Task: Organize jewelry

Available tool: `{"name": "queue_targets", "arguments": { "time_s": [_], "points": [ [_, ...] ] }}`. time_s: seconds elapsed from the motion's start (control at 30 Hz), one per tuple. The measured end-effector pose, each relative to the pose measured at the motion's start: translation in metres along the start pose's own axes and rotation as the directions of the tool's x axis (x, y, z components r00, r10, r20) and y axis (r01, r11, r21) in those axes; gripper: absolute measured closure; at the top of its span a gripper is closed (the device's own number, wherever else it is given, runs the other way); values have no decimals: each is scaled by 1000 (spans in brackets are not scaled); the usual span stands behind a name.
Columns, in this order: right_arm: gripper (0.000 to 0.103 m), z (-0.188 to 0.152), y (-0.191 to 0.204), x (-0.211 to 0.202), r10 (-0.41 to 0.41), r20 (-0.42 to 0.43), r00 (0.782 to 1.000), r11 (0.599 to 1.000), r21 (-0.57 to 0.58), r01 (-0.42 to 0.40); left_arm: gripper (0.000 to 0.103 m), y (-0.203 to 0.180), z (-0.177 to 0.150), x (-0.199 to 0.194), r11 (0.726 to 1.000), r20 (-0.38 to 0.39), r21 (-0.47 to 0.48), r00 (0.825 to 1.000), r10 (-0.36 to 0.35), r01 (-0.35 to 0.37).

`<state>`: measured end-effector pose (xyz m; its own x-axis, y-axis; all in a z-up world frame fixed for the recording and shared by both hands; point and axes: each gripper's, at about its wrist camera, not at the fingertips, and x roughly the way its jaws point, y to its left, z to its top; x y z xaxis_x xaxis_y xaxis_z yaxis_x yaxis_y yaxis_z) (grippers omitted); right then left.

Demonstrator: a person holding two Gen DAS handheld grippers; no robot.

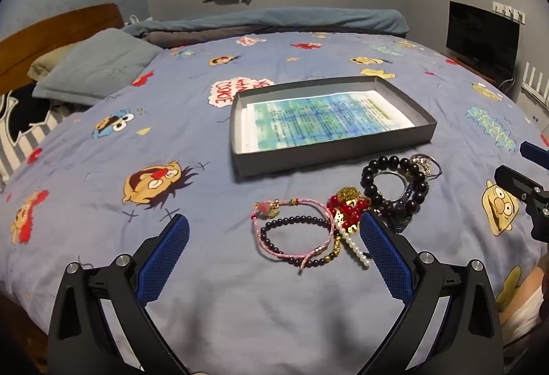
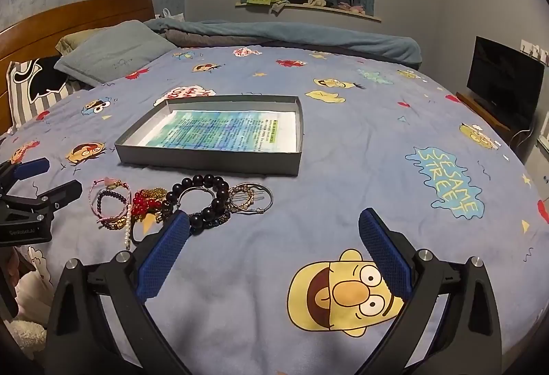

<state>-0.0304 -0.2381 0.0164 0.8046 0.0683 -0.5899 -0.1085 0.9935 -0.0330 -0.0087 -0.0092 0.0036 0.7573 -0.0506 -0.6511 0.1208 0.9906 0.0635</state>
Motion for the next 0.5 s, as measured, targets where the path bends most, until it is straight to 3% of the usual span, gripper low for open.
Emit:
{"name": "queue_targets", "arguments": {
  "time_s": [0.5],
  "points": [
    [5,-4,2,2,3,-3,1000,1000,9,-3,4,-2,-5,5,1000,-14,-4,1000,-7,7]
  ]
}}
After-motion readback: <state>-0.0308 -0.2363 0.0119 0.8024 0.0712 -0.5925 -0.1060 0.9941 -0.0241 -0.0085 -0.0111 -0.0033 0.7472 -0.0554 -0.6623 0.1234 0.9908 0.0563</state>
